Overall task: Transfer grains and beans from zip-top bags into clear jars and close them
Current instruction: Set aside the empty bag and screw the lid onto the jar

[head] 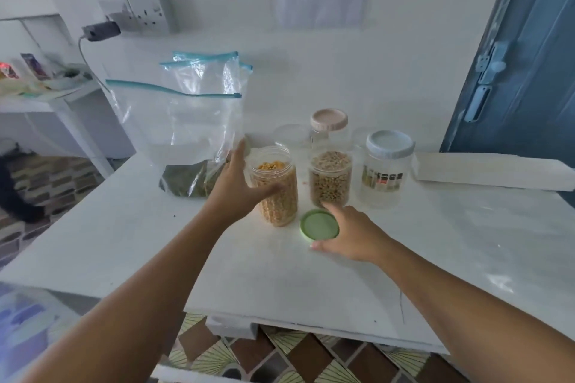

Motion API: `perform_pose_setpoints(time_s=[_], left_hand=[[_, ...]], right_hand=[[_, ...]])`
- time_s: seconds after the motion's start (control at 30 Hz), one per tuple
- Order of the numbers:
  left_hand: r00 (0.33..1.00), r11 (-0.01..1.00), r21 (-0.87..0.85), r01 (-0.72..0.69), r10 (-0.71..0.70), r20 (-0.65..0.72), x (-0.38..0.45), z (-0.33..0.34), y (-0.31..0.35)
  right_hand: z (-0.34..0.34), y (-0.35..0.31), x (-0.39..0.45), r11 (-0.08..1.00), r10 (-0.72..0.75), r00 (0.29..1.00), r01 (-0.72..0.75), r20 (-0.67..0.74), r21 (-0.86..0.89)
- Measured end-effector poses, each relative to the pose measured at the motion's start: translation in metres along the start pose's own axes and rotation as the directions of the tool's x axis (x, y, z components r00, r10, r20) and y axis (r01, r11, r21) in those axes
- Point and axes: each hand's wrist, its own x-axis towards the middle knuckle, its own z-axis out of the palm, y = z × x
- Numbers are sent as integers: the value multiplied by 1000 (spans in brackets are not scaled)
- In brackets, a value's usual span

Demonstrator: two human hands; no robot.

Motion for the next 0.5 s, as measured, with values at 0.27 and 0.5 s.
perform_pose_setpoints(time_s=[0.27, 0.5], left_hand=[[989, 971, -239, 30, 6, 149, 24, 6, -18], [971, 941, -337, 7, 74, 228, 40, 9, -19]], right_hand=[[28, -9, 4, 996, 52, 982, -64, -180, -60], [-16, -23, -4, 984, -89, 963, 124, -253, 125]])
